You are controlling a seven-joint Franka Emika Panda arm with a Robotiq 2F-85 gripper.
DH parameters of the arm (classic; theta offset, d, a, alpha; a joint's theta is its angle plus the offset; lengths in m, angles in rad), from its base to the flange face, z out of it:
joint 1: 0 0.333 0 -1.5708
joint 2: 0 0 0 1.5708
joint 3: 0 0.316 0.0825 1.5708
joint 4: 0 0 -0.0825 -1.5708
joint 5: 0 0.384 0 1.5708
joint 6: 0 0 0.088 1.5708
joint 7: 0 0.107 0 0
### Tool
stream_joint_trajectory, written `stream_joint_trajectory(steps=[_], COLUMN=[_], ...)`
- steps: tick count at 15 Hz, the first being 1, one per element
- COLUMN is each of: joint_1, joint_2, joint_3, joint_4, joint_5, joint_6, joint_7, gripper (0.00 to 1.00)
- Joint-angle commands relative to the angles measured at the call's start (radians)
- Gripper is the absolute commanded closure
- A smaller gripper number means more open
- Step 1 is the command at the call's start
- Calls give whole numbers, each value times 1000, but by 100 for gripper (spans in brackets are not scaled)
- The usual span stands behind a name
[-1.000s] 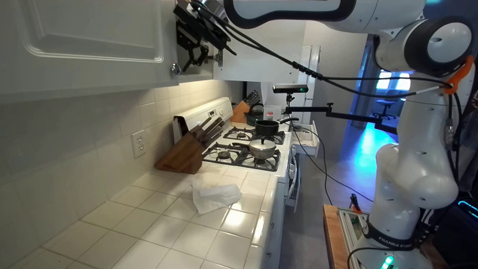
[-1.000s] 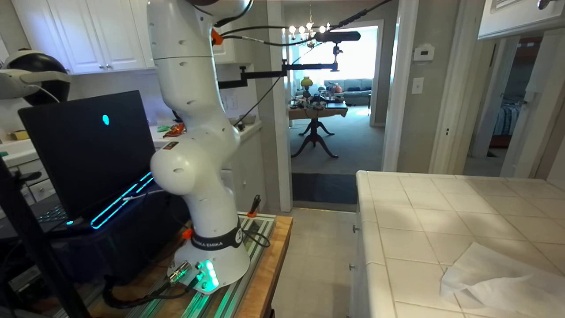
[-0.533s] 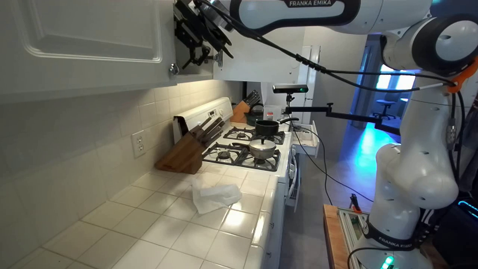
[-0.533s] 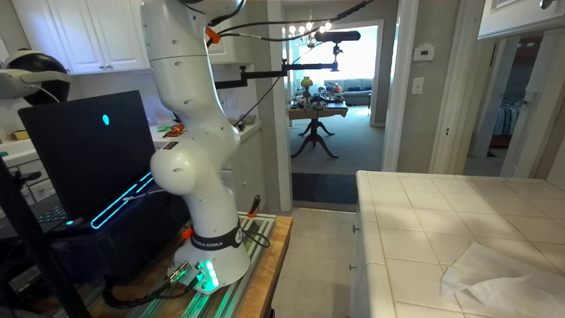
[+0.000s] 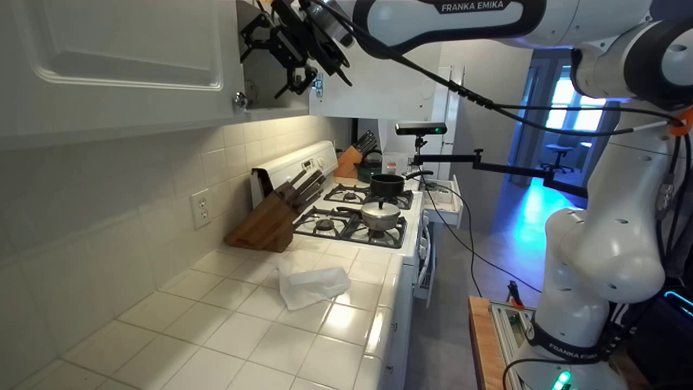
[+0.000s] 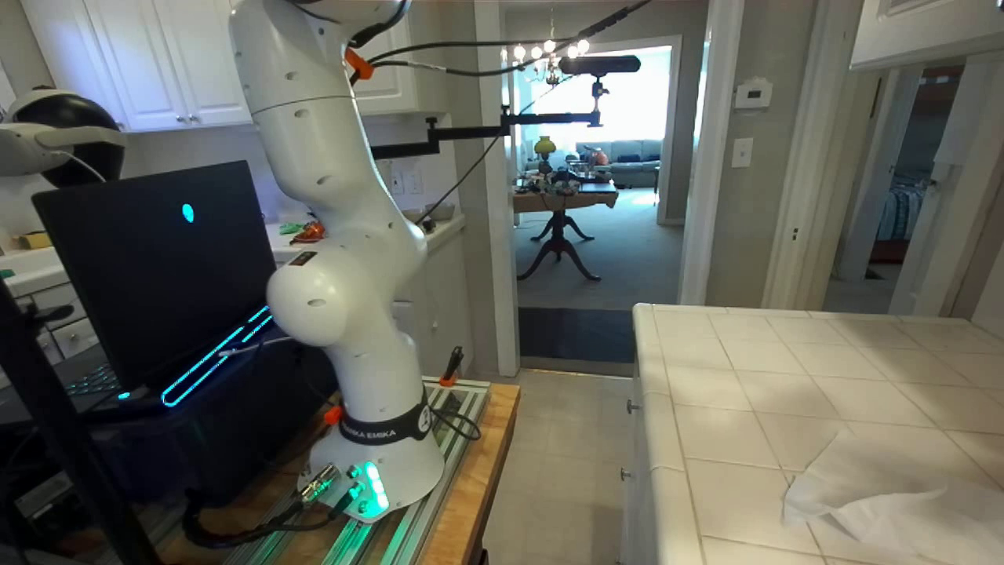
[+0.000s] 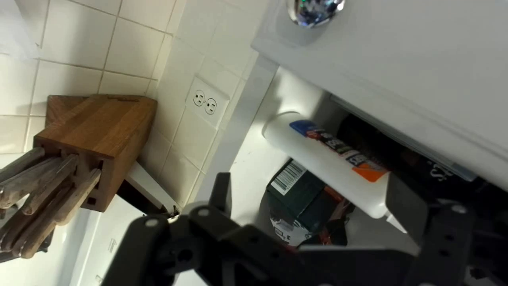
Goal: Put the glue into the cupboard
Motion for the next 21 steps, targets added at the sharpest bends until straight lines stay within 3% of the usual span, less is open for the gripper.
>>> stream_joint_trajectory(steps=[1, 8, 18, 21], joint_1=[-14, -21, -14, -20], joint_2=[-59, -143, -196, -192], joint_3=[11, -1, -54, -54], joint_4=[-74, -141, -110, -120], joint_5=[3, 12, 105, 103], joint_6=[22, -72, -459, -507], joint_7=[10, -175, -723, -855], gripper=[0, 0, 0, 0])
